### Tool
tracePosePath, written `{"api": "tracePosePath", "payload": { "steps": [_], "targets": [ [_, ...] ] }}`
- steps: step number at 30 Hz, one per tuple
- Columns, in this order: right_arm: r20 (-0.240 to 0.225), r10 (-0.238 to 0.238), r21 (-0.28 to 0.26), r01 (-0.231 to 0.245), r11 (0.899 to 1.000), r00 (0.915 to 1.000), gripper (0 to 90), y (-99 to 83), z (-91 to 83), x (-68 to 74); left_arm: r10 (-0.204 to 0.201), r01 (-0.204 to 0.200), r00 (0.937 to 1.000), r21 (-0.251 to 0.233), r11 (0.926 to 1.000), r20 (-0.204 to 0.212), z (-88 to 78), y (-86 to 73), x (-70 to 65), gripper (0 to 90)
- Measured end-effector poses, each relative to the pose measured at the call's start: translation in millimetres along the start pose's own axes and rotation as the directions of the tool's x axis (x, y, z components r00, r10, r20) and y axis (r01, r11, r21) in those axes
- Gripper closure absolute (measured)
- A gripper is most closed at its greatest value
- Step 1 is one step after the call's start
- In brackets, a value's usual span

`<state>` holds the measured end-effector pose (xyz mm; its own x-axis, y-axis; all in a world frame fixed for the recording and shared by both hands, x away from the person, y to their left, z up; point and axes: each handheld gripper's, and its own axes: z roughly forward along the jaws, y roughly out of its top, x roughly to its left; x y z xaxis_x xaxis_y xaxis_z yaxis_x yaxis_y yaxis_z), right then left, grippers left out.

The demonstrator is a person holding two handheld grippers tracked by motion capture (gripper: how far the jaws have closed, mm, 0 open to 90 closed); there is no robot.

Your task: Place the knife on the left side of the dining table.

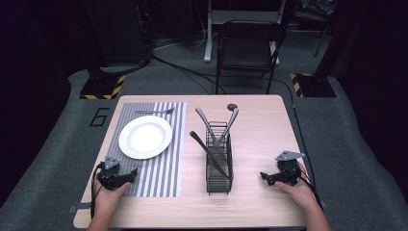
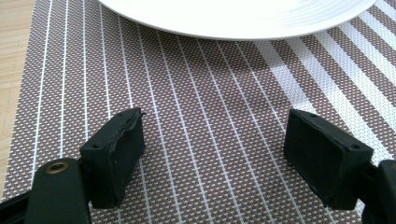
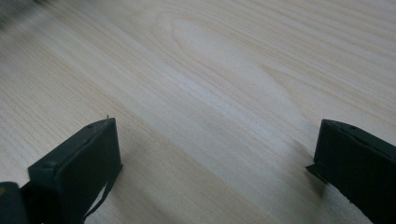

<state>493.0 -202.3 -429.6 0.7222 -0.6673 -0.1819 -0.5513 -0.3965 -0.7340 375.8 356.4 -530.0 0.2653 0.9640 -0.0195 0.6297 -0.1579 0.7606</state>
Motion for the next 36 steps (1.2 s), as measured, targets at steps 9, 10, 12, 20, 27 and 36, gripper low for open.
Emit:
{"api": "tracePosePath", "payload": {
  "steps": [9, 10, 12, 20, 27, 36],
  "targets": [
    [0.0, 0.0, 0.0, 0.0, 1.0, 1.0, 0.0, 0.0, 0.0, 0.0, 0.0, 0.0, 1.0, 0.0, 1.0, 0.0, -0.1, 0.0, 0.0, 20.4],
    [-0.001, -0.001, -0.001, 0.001, 1.0, 1.0, 0.0, 0.0, 0.0, 0.0, 0.0, 0.0, 1.0, -0.001, 1.0, 0.0, -0.1, 0.0, 0.0, 20.5],
    [0.0, 0.001, 0.0, -0.001, 1.0, 1.0, 0.0, 0.0, 0.0, 0.1, -0.001, 0.001, 1.0, -0.001, 1.0, -0.001, -0.1, -0.1, 0.0, 20.6],
    [0.0, 0.001, 0.0, -0.001, 1.0, 1.0, 0.0, 0.0, 0.0, 0.1, -0.012, 0.012, 0.9999, -0.01, 0.9999, -0.004, -0.1, -0.4, 0.2, 21.6],
    [-0.003, -0.001, -0.001, 0.001, 1.0, 1.0, 0.0, 0.0, 0.1, 0.0, -0.043, 0.044, 0.999, -0.021, 0.9988, 0.01, -3.4, -1.1, 4.4, 26.8],
    [0.0, 0.0, 0.0, 0.0, 1.0, 1.0, 0.0, 0.0, 0.0, 0.0, -0.112, 0.113, 0.9909, -0.006, 0.9936, 0.075, -20.2, 10.2, -6.2, 38.5]
  ]
}}
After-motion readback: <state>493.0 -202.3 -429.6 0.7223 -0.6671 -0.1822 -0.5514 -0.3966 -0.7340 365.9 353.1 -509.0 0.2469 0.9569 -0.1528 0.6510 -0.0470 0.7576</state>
